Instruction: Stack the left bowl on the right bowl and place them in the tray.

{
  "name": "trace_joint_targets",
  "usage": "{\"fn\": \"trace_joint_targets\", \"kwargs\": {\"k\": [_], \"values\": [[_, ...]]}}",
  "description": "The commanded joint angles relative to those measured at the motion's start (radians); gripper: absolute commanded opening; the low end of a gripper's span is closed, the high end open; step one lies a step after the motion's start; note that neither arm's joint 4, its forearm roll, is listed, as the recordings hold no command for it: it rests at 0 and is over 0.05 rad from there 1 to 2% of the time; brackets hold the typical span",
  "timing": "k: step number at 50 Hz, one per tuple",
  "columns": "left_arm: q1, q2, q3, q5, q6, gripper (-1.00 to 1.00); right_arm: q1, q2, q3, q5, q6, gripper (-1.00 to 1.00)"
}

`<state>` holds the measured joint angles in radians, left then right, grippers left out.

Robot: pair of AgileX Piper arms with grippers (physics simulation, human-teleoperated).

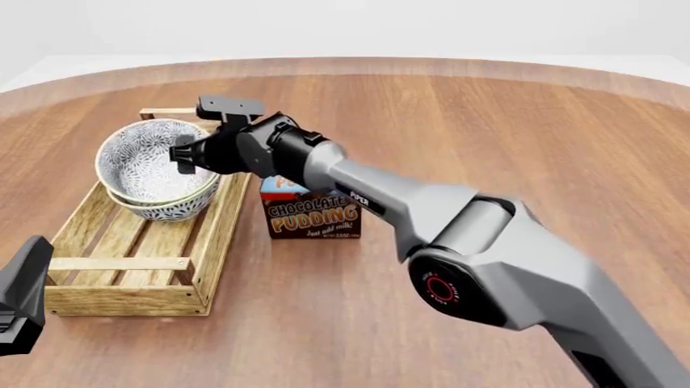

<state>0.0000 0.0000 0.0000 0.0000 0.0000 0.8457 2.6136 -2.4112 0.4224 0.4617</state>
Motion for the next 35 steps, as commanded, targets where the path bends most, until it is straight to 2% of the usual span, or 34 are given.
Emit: {"fn": "trace_joint_targets", "kwargs": {"k": [1,19,29,35], "values": [[0.000,0.000,0.000,0.000,0.000,1.00,-0.009,-0.045,0.033,-0.005,0.004,1.00],[0.000,0.000,0.000,0.000,0.000,1.00,-0.025,-0.160,0.081,0.024,-0.031,1.00],[0.000,0.000,0.000,0.000,0.000,1.00,-0.022,-0.380,0.294,-0.056,-0.068,1.00],[0.000,0.000,0.000,0.000,0.000,1.00,-0.025,-0.442,0.354,-0.079,-0.079,1.00]]}}
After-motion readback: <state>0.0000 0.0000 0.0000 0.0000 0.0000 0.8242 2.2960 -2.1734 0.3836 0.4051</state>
